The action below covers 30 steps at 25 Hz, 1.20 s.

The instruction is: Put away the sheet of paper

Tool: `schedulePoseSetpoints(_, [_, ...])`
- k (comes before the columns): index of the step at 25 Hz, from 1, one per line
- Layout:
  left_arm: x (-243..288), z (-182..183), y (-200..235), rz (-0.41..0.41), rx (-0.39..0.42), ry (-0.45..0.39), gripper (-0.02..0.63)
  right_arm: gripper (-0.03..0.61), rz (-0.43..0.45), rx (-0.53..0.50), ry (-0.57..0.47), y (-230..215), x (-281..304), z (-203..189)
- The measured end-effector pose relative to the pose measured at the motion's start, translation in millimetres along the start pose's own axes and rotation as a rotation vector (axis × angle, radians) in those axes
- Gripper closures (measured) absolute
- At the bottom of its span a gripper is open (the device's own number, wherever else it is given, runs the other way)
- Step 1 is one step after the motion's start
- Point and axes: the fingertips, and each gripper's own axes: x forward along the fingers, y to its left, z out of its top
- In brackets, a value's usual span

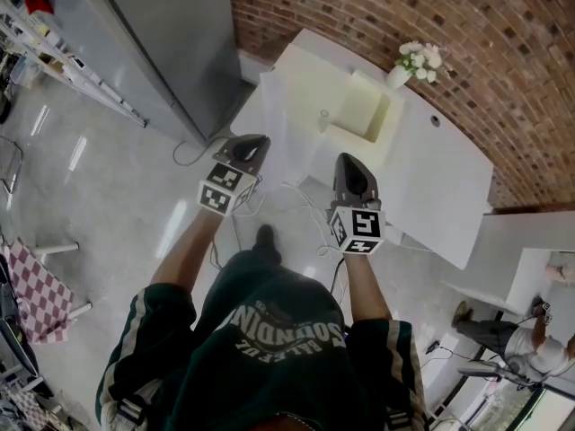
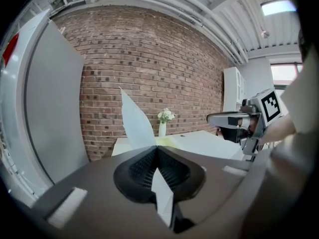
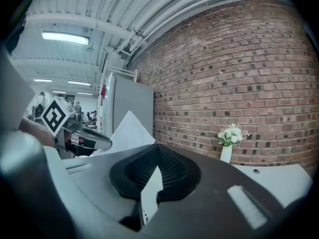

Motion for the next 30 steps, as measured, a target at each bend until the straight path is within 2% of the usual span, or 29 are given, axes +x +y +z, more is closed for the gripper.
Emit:
schedulePoseSetpoints(8, [33,8,22,-0.05,0.013,0.006,0.603,0.578,-0.03,0.016,0.014,-8,30,-3])
schedulePoseSetpoints(16, [61,11,32,-0.081,0.014,0.015,0.603,0.578,-0.086,0.039,0.022,-35,38,-8])
schedulePoseSetpoints(30, [152,43,49,-0.118,0.03,0.037,0.603,0.578,-0.105,0.063,0.018,-106,100,-3])
